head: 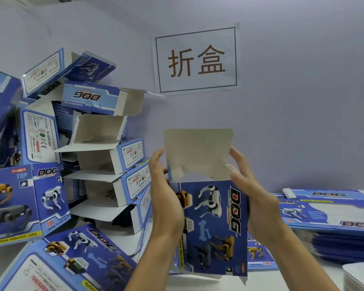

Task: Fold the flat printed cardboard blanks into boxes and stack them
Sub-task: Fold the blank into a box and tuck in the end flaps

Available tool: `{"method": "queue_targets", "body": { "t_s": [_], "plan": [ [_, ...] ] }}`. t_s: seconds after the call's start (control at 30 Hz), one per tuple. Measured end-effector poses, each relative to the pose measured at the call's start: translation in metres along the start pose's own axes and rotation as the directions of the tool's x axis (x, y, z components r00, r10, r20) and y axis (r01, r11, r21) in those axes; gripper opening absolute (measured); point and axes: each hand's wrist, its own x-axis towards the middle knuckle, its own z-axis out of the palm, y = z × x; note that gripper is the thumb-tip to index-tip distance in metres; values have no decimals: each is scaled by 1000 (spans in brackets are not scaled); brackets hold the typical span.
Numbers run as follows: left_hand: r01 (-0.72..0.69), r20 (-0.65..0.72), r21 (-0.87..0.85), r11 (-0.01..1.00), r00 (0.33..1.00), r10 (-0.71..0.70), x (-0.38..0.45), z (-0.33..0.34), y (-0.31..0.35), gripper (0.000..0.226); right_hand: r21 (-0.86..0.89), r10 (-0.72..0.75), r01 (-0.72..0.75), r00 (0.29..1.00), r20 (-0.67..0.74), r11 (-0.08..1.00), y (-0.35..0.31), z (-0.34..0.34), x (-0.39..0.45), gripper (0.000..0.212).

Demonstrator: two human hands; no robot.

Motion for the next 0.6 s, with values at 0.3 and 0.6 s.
{"method": "queue_targets", "body": {
  "t_s": [0.3,0.6],
  "plan": [
    [60,174,162,985,981,-88,17,-16,17,23,-34,129,-137,977,-172,990,-35,-16,2,38],
    [101,321,151,983,936,-145,24,-31,29,31,124,70,-49,983,-172,991,-50,-9,1,28]
  ]
}}
